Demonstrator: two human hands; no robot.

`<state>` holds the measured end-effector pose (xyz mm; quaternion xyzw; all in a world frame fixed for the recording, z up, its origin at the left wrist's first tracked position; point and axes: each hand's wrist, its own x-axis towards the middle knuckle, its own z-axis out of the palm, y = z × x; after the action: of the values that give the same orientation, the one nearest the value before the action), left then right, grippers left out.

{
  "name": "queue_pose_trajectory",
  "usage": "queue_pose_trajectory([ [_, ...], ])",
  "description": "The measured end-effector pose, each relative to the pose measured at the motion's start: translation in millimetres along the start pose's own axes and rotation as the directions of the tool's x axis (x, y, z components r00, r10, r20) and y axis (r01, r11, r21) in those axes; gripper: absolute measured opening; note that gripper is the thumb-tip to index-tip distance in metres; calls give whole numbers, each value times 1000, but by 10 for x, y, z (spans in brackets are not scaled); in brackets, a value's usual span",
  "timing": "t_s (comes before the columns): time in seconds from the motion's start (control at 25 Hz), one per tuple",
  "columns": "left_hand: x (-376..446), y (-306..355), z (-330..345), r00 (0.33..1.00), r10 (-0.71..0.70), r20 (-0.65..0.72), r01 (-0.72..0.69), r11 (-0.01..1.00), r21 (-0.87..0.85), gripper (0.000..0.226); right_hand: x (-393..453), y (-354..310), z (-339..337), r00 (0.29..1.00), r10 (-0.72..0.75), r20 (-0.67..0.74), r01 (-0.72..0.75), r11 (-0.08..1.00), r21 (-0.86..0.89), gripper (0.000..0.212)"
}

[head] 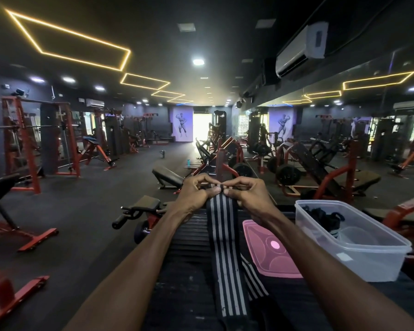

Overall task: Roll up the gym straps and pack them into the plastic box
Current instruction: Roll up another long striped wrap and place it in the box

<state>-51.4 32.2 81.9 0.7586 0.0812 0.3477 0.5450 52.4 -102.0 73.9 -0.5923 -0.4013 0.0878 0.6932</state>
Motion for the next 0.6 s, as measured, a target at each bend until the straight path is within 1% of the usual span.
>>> queue_pose_trajectory([
  [0.08, -7, 19, -9, 998, -58, 12, 59, 993, -104, 14, 7, 5, 14, 999, 52, 1, -51, 992, 114, 13],
  [0.12, -19, 23, -12, 996, -80, 37, 85, 984, -156, 13, 14, 9, 14, 998, 56, -7, -55, 989, 134, 14],
  [0.16, -23, 17, -13, 995, -83, 55, 92, 978, -185, 11, 19, 11, 14, 999, 47, -19, -44, 992, 119, 15],
  [0.2, -24, 5, -13, 996, -72, 57, 81, 980, -184, 10, 21, 14, 19, 999, 29, -34, -27, 997, 79, 17],
  [0.28, -16, -23, -10, 999, -28, 25, 30, 994, -107, 12, 16, 9, 33, 998, -2, -55, 2, 1000, 5, 18],
  [0.44, 3, -44, -20, 999, 38, 21, -39, 998, 40, 20, 3, 29, 2, 999, 11, 38, -8, 997, -83, 17],
  [0.52, 1, -72, -40, 999, -9, 53, 9, 1000, 10, 28, -4, 50, -23, 999, -20, 33, 24, 994, -109, 16],
  [0.6, -3, -95, -48, 993, -70, 98, 74, 996, -46, 32, 1, 75, -41, 999, -52, 8, 52, 994, -93, 18],
])
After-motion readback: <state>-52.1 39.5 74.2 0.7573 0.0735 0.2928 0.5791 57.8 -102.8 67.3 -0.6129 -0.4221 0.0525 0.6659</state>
